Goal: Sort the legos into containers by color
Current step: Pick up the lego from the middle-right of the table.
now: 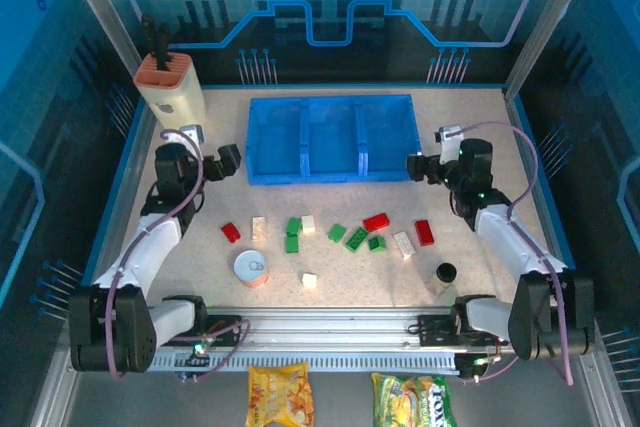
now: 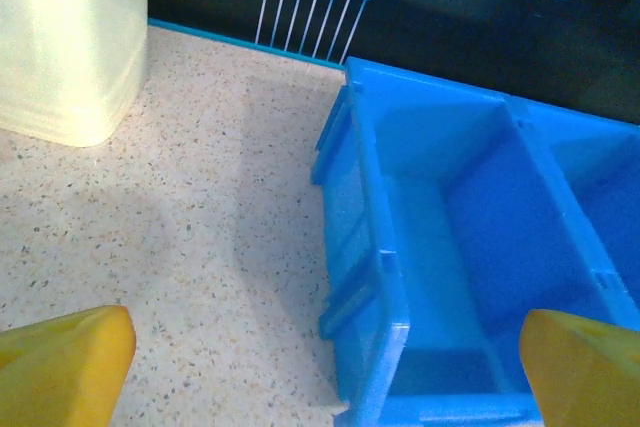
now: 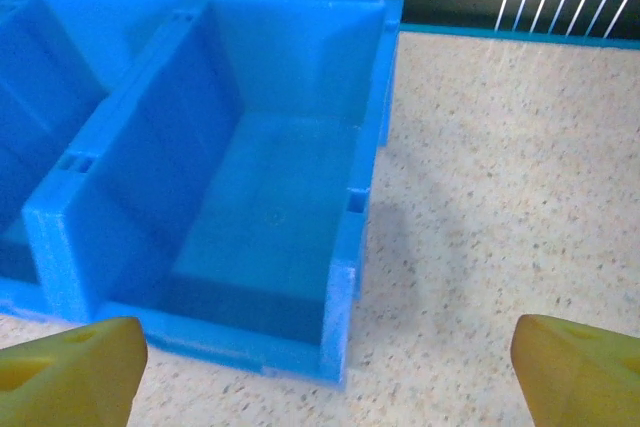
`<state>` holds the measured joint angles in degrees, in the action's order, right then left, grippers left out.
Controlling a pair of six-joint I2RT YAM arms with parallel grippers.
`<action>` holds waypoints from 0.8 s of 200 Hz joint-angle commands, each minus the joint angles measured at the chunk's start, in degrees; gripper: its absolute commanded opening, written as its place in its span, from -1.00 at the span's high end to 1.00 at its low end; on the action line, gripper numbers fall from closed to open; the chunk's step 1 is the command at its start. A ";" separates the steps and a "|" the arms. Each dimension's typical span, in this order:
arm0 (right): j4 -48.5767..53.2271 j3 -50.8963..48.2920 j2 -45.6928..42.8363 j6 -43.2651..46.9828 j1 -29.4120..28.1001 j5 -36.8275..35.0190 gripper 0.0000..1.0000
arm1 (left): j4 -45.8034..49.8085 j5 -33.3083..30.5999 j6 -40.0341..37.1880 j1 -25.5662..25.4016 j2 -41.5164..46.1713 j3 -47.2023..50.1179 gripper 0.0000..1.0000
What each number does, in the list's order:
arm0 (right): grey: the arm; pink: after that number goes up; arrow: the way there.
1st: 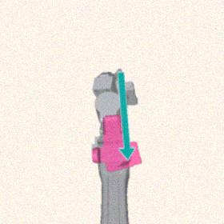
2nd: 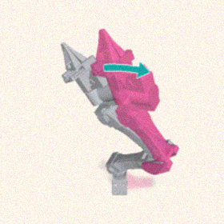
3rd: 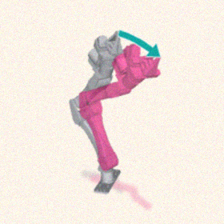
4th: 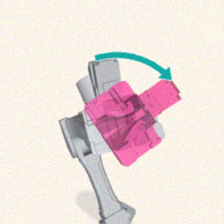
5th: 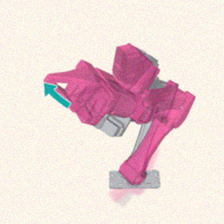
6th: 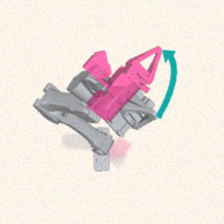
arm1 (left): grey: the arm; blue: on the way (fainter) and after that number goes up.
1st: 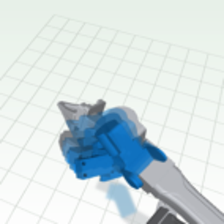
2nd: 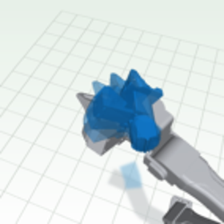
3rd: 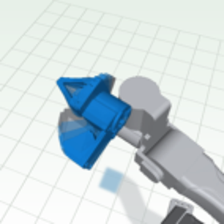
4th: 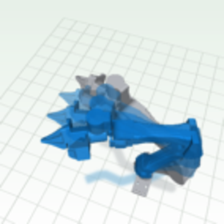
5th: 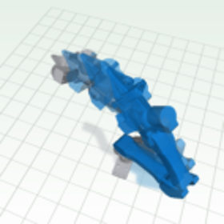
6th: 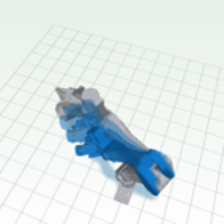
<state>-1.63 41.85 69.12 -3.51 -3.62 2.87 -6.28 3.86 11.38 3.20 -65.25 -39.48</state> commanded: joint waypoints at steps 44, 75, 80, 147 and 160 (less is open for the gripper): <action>39.07 12.95 0.17 -10.28 -3.63 -1.83 -0.54 | 39.71 12.26 -4.58 -0.13 -0.18 -19.55 -0.99; 48.32 15.78 5.01 -8.33 -5.50 -2.30 -0.20 | 35.61 11.83 -8.47 -0.10 -0.42 -16.78 -0.98; 49.09 15.91 5.50 -7.91 -5.92 -2.82 -0.18 | 34.98 11.72 -8.48 -0.08 -0.59 -16.41 -0.99; 53.70 16.86 13.65 -7.71 -8.06 -6.99 -0.02 | 31.60 11.22 -10.06 -0.04 1.14 -12.85 -0.98; 53.77 16.92 15.48 -8.17 -8.23 -7.18 0.00 | 31.34 10.76 -10.13 0.01 1.75 -12.66 -0.98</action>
<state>48.93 56.99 81.76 -10.96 -10.92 -2.63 25.69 14.83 2.83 3.16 -65.45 -53.08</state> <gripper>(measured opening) 0.506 0.992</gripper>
